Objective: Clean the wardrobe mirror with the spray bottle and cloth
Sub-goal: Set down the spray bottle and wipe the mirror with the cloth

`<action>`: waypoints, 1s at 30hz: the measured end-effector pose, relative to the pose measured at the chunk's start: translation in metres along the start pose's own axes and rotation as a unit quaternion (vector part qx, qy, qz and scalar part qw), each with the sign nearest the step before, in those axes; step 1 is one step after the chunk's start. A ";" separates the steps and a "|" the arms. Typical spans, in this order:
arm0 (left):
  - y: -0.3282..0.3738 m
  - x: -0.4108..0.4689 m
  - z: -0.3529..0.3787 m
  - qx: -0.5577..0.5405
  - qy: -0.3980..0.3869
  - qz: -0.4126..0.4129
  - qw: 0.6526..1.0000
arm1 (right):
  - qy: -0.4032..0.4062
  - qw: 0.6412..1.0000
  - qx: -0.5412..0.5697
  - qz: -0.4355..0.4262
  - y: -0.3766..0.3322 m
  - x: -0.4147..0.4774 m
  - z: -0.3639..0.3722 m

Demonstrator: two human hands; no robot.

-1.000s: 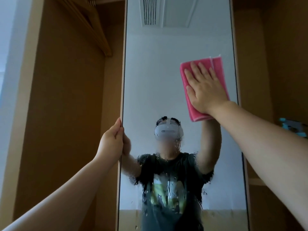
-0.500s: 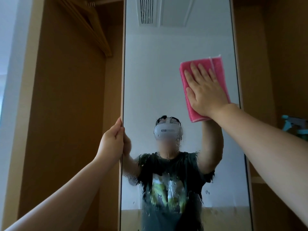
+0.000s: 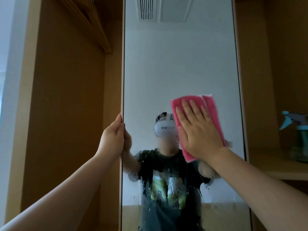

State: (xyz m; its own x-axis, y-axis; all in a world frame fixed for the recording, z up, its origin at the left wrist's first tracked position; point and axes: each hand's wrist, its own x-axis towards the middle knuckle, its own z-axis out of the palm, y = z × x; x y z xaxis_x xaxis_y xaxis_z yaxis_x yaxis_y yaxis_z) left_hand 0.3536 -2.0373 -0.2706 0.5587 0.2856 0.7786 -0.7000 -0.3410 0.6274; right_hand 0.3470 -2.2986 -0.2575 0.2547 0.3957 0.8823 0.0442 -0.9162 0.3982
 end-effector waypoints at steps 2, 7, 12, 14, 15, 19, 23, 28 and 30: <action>0.001 -0.001 0.000 -0.007 -0.004 -0.003 1.000 | 0.007 1.000 0.007 -0.023 -0.010 -0.012 0.005; 0.005 -0.002 -0.003 0.003 -0.013 0.007 1.000 | 0.011 0.999 0.012 -0.036 -0.016 -0.019 0.006; 0.008 -0.003 -0.004 0.015 -0.021 0.013 1.000 | 0.007 0.999 0.011 -0.039 -0.014 -0.009 0.001; 0.009 -0.004 -0.005 0.020 -0.022 0.017 0.999 | 0.004 0.999 0.009 -0.041 -0.013 0.000 -0.003; 0.009 -0.004 -0.005 0.021 -0.023 0.018 0.999 | 0.002 0.999 0.008 -0.041 -0.013 0.006 -0.005; 0.009 -0.003 -0.006 0.021 -0.022 0.016 0.999 | -0.008 1.000 0.003 -0.028 -0.010 0.045 -0.016; 0.008 -0.003 -0.006 0.000 -0.025 0.015 1.000 | -0.004 1.000 0.000 0.001 -0.003 0.098 -0.028; 0.006 -0.004 -0.006 -0.014 -0.028 0.009 0.999 | 0.014 0.999 0.006 0.040 -0.002 0.133 -0.035; 0.004 -0.004 -0.006 -0.012 -0.026 0.010 1.000 | 0.014 0.999 0.010 0.040 -0.004 0.132 -0.036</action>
State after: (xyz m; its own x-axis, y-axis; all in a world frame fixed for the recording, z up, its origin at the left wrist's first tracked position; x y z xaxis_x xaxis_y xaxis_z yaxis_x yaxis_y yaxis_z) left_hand 0.3456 -2.0343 -0.2713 0.5667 0.2312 0.7909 -0.7212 -0.3251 0.6117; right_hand 0.3458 -2.2405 -0.1337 0.2304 0.3232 0.9179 0.0449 -0.9458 0.3217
